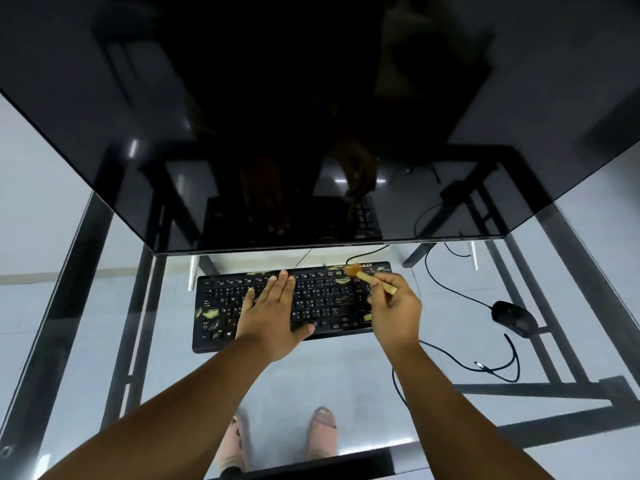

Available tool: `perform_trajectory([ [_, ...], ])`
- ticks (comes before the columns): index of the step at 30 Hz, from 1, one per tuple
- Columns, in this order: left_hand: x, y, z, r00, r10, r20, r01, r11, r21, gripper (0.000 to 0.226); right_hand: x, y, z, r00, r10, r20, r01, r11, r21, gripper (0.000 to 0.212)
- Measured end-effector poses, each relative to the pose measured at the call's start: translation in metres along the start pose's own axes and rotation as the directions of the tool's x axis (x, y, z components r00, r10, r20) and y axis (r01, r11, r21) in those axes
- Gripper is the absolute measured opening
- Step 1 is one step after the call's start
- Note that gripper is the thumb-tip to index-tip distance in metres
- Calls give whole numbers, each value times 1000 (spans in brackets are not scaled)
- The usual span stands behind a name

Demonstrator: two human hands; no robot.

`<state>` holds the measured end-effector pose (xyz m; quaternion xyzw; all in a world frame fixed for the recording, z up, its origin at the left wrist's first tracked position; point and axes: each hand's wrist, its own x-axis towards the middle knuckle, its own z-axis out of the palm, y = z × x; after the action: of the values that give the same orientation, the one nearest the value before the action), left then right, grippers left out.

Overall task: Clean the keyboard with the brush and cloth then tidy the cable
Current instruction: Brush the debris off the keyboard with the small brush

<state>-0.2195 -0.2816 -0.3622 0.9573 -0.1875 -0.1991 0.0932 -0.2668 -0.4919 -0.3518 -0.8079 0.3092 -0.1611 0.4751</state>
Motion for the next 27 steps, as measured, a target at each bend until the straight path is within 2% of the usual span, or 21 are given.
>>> perform_trajectory([
  [4,3,9,4,1000,-4,-2,4,1000,-10,96,13,-1,-11,996,3,-84,-3,1000,0,11],
  [7,5,16,7,1000,-2,-13,2,1000,-10,94,17,-3,-10,998,-16,54,16,1000,-16,12],
  [9,6,20,9,1000,-2,-10,2,1000,-8,93,21,-1,-11,1000,-10,-10,9,999,-52,11],
  [11,6,23,10,1000,-8,0,8,1000,-1,92,25,2,-15,996,4,-87,-4,1000,0,11],
  [14,6,25,11,1000,-16,0,16,1000,14,92,24,3,-19,1000,1,21,-2,1000,18,9],
  [15,6,26,12,1000,-19,-2,19,1000,19,92,24,4,-22,1000,-7,17,7,1000,-4,9],
  [18,5,29,14,999,-33,-3,33,999,26,92,19,9,-29,995,16,-100,-12,999,40,9],
  [20,5,31,15,999,-42,-3,42,999,27,92,12,10,-31,1000,30,-8,-29,993,118,9],
  [22,6,32,17,999,-46,-4,46,999,27,92,6,16,-31,999,10,53,-15,996,90,16],
  [25,7,34,19,998,-54,-8,54,998,18,92,7,21,-38,995,32,-93,-28,998,49,13],
  [27,6,35,20,998,-58,-15,58,998,19,92,10,20,-42,996,47,-80,-41,996,75,12],
])
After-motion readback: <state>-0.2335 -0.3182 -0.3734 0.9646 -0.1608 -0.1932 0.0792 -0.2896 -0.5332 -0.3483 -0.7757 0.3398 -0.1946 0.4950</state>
